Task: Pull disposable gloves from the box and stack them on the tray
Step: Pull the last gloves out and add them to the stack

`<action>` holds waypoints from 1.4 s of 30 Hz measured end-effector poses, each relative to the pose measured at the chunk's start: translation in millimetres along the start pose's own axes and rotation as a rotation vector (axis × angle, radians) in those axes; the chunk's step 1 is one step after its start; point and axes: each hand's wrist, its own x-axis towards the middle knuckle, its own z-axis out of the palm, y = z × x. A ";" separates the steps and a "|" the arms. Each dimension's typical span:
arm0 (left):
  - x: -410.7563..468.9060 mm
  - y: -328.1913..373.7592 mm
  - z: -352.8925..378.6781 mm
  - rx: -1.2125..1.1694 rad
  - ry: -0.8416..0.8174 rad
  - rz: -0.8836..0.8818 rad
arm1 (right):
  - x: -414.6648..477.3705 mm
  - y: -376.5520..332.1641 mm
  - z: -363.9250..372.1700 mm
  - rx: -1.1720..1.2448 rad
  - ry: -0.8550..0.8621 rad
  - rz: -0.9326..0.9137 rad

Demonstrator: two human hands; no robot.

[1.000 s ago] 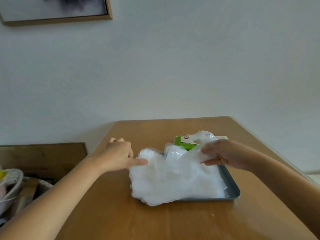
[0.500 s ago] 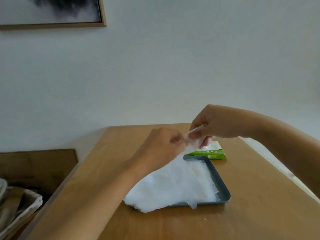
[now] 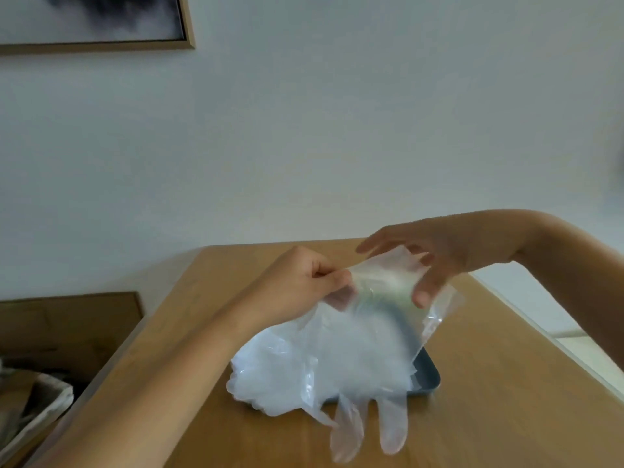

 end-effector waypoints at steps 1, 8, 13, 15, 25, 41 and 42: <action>1.7 1.6 -0.1 -0.013 0.017 -0.006 | 3.4 -3.5 4.1 -0.006 0.066 -0.002; 13.2 -15.3 -29.7 0.015 -0.156 -0.250 | 41.0 -13.2 34.9 0.563 0.453 0.054; 25.3 -43.1 -54.5 -0.227 -0.093 -0.461 | 62.3 18.5 61.3 0.801 0.517 0.263; 33.1 -48.4 -58.5 -0.155 -0.095 -0.484 | 71.2 33.1 76.7 0.880 0.502 0.333; 60.2 -68.7 -22.5 0.635 0.434 -0.186 | 101.9 67.8 135.8 0.661 0.526 0.419; 36.4 -127.1 95.7 0.855 -0.254 -0.209 | 82.3 77.4 125.6 -0.036 0.561 0.396; 36.4 -129.5 96.2 0.834 -0.248 -0.212 | 77.2 75.3 120.5 -0.132 0.585 0.330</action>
